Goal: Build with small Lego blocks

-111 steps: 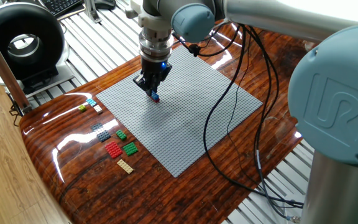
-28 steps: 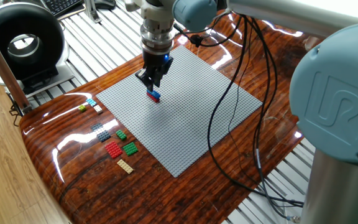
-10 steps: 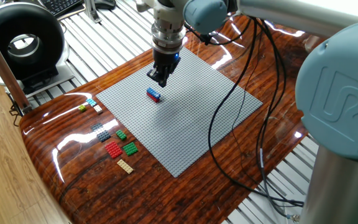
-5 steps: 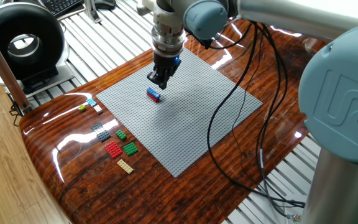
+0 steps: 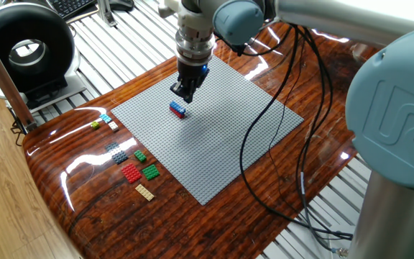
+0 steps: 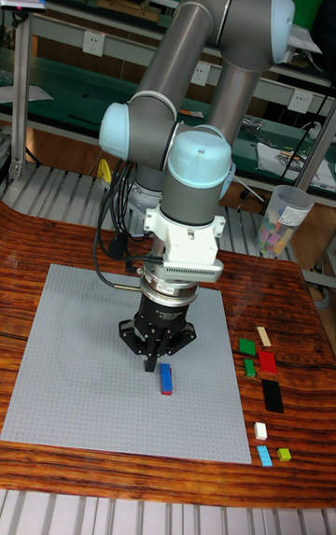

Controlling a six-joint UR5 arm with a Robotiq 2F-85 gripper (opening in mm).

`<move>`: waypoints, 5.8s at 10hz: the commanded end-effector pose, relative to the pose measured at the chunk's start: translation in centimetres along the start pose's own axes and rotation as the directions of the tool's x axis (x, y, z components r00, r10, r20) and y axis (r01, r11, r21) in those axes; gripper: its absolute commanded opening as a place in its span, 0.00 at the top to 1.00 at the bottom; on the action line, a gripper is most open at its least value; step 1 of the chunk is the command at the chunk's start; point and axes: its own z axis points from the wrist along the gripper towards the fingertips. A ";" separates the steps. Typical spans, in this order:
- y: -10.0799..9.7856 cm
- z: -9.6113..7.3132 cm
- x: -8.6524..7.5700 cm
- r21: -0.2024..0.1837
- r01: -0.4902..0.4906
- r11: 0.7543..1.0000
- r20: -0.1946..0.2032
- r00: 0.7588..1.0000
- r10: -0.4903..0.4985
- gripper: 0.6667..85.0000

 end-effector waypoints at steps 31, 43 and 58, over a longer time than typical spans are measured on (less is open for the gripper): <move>1.0 -0.3 0.0 -0.020 -0.017 1.000 0.005 1.000 0.017 0.99; 0.3 0.1 -0.6 0.021 0.025 0.999 0.001 1.000 -0.025 0.99; 1.9 0.8 -1.5 -0.005 0.019 1.000 0.014 1.000 -0.019 0.99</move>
